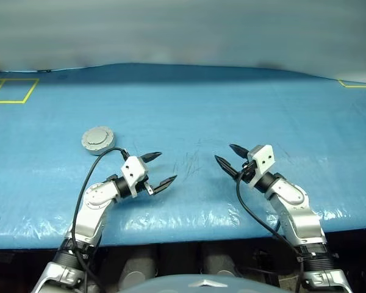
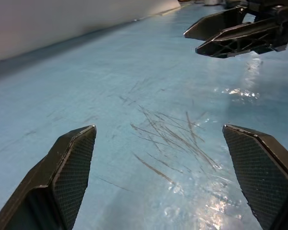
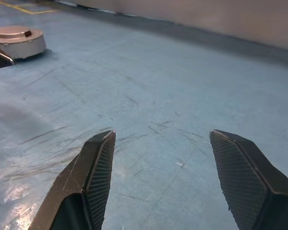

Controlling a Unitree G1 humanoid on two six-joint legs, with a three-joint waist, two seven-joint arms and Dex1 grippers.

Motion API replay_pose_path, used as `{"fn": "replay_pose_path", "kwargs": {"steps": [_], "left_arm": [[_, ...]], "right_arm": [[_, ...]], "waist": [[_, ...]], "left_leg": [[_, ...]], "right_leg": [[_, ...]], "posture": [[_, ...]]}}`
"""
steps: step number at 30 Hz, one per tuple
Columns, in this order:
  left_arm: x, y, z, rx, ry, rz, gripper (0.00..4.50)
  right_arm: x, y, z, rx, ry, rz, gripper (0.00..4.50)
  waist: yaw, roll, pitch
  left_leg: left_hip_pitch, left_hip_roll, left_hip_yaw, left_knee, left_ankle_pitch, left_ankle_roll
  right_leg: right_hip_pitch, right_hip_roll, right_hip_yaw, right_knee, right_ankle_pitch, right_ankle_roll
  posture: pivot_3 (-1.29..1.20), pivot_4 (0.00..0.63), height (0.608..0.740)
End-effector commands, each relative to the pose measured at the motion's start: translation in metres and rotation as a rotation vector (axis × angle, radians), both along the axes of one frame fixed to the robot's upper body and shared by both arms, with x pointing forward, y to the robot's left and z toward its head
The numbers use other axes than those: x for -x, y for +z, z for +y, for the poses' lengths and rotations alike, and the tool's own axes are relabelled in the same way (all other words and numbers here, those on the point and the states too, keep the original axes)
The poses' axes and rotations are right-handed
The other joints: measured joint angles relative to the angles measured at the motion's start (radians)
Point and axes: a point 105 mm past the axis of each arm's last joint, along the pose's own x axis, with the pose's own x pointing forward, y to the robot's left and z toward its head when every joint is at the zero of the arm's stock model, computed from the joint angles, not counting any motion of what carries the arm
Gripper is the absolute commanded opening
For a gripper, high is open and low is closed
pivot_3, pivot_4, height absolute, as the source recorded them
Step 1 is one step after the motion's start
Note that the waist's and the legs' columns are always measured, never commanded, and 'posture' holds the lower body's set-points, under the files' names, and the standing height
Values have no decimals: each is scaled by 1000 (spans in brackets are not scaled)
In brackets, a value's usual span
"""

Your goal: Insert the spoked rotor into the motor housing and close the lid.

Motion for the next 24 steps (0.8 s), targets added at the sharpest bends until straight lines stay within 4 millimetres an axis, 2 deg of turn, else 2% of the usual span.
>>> {"fn": "replay_pose_path", "kwargs": {"steps": [1,3,9,14,24], "left_arm": [[3,5,-5,8,-39,-35,4500],[4,4,-5,14,-44,-29,4500],[3,8,-2,43,-7,-52,4500],[1,12,-2,48,2,-67,4500],[-1,15,2,70,34,-85,4500]], "right_arm": [[0,8,0,32,34,-32,3831],[-1,6,-1,40,33,-20,4466],[-9,-4,-2,63,-10,25,4466],[-12,-1,-1,30,-22,12,4466],[-10,-6,0,30,-45,22,4466]], "waist": [[3,0,0],[4,0,0],[4,0,0],[4,0,0],[4,0,0]], "left_leg": [[0,0,0,0,0,0],[0,0,0,0,0,0],[0,0,0,1,0,0],[0,0,0,0,0,0],[0,0,0,1,0,0]], "right_leg": [[0,0,0,0,0,0],[0,0,0,0,0,0],[0,-1,0,0,0,0],[0,-1,0,0,0,0],[0,-1,0,1,1,0]], "posture": [[0,150,740],[0,150,740],[0,150,740],[0,150,740],[0,150,740]]}}
